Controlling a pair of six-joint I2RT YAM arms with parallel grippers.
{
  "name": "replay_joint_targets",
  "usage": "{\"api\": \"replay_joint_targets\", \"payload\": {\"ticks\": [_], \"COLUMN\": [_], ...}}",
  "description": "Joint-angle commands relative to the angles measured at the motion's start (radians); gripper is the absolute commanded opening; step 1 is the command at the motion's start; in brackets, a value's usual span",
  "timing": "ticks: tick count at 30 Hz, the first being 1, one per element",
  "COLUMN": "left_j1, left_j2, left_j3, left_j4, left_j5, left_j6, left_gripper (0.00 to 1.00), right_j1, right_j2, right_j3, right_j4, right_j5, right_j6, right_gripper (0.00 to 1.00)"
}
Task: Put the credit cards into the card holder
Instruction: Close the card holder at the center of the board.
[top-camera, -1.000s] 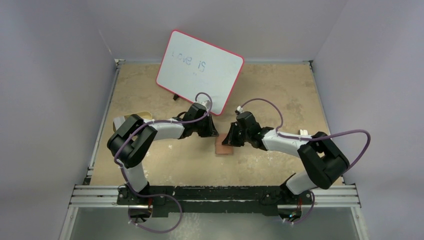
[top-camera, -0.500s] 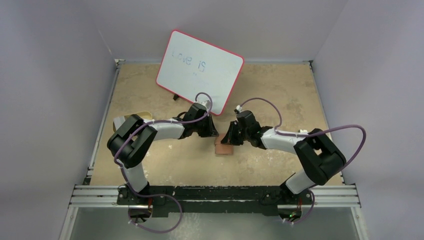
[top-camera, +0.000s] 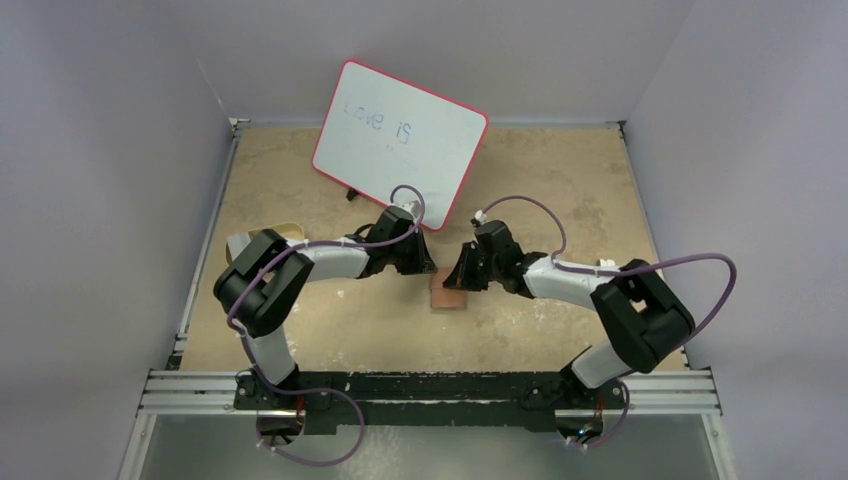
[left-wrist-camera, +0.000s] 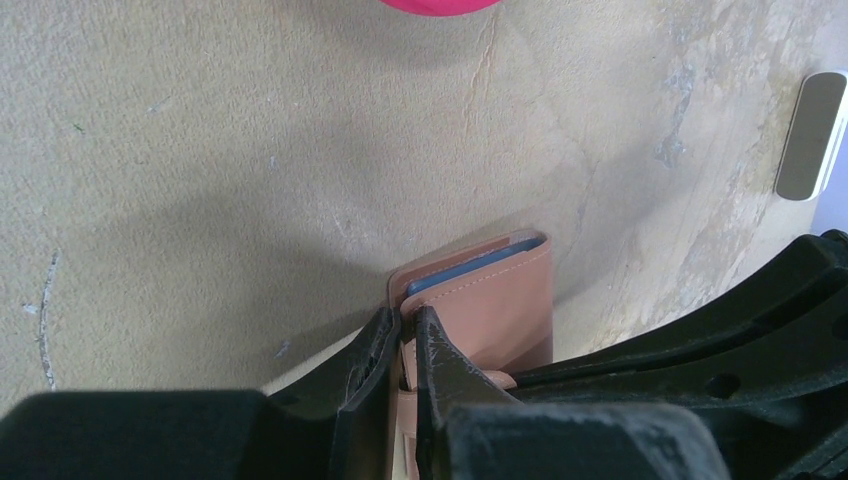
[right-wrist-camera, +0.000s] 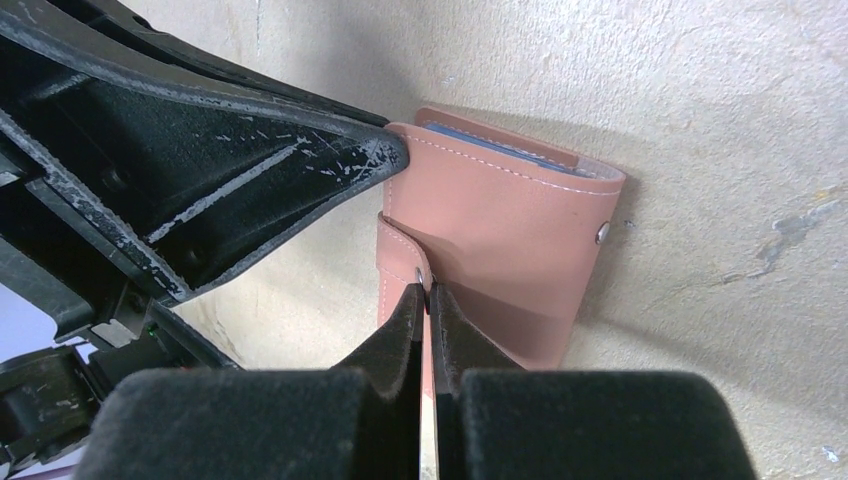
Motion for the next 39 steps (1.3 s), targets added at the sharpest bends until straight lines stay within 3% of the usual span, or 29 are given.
{"api": "replay_joint_targets", "payload": {"ticks": [1,8,22,29,33,39], "left_j1": [0.003,0.001,0.001,-0.018,-0.041,-0.067], "left_j2": [-0.013,-0.01,-0.049,-0.198,-0.21,-0.121], "left_j3": [0.007,0.007,0.035,0.033,-0.028,-0.045], "left_j4": [-0.069,-0.067,-0.119,-0.169,-0.132,-0.074], "left_j5": [-0.078,-0.076,-0.092,-0.065,-0.031,-0.027], "left_j6": [0.034,0.031,0.037,-0.005,-0.049,-0.062], "left_gripper": [0.08,0.08,0.08,0.21,0.22,0.22], "right_j1": [-0.01,-0.009,-0.01,-0.01,-0.01,-0.009], "right_j2": [-0.022,0.035,0.028,0.043,0.027,-0.003], "right_j3": [-0.025,-0.055,-0.073,-0.071,-0.068,-0.04], "right_j4": [-0.045,0.055,0.05,0.049,0.059,0.015], "right_j5": [0.029,-0.042,-0.016,-0.031,-0.028,-0.027], "right_j6": [0.009,0.026,0.057,0.053,0.051,0.03], "right_gripper": [0.0,0.0,0.0,0.0,0.0,0.09]}}
